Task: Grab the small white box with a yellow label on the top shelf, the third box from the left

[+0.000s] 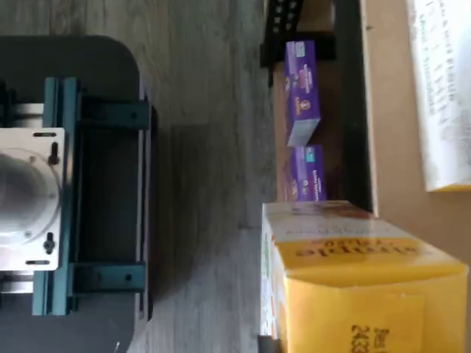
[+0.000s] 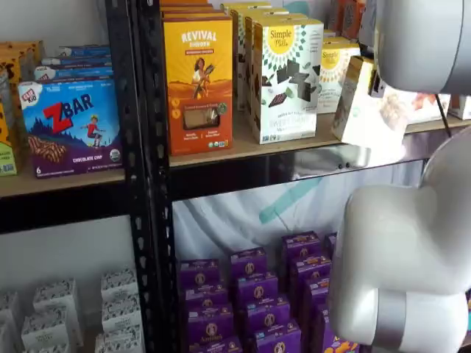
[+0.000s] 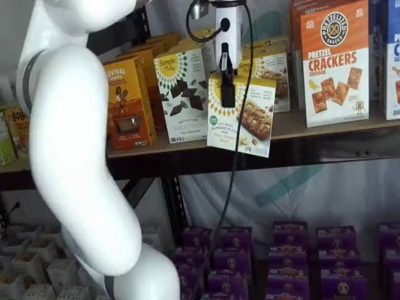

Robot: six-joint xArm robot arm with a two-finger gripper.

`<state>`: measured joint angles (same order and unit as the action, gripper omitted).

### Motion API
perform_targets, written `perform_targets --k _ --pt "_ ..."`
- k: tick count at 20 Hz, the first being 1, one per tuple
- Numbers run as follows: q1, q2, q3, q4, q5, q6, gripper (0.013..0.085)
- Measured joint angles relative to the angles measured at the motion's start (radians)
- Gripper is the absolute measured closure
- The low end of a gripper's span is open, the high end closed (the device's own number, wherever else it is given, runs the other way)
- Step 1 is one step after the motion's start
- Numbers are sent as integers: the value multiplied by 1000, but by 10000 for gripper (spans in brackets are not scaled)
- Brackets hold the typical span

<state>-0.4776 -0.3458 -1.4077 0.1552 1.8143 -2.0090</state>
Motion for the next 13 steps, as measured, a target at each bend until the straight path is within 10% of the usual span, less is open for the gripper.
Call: perform_targets --k 13 --pt "-16 -125 119 -23 21 -20 610"
